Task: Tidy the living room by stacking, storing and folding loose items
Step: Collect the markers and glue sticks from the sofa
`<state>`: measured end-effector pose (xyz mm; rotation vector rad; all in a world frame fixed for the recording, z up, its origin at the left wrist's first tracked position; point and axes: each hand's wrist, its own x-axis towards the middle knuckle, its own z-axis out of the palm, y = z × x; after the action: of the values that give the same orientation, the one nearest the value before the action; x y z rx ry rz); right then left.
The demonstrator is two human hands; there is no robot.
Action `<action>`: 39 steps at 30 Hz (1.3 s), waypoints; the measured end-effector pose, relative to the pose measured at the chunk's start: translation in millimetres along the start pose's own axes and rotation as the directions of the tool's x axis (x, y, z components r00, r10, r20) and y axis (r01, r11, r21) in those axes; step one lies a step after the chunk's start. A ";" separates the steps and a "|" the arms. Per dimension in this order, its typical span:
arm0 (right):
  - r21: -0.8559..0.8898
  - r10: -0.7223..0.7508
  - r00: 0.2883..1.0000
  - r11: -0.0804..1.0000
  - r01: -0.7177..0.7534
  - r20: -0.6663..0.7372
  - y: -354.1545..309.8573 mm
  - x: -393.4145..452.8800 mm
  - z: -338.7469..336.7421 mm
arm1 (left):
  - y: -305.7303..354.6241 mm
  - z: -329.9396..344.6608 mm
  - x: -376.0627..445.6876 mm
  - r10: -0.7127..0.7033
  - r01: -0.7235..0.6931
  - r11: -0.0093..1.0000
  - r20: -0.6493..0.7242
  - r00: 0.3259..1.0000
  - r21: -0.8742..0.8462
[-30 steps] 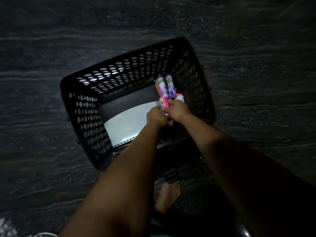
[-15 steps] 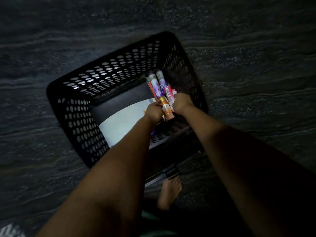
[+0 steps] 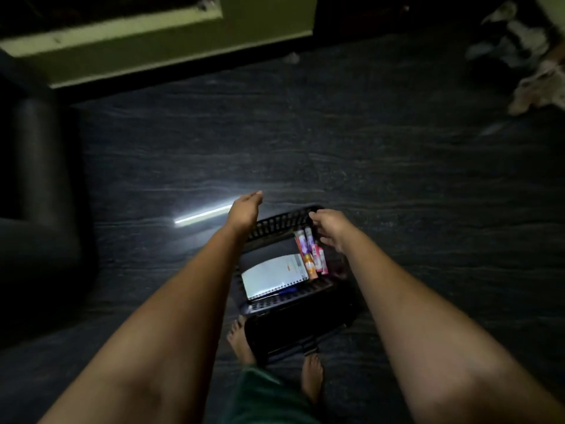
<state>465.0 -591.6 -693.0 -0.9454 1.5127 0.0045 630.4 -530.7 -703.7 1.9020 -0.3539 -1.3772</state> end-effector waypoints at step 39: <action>-0.149 -0.390 0.361 0.478 0.866 0.847 -184.0 -609.2 304.8 | 57.1 -435.7 -668.2 0.078 -0.506 0.848 -0.909 0.409 -0.154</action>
<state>739.3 -224.1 -156.8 -1.7925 0.2115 0.2459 778.7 13.7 -137.0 1.7816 0.1336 -0.0402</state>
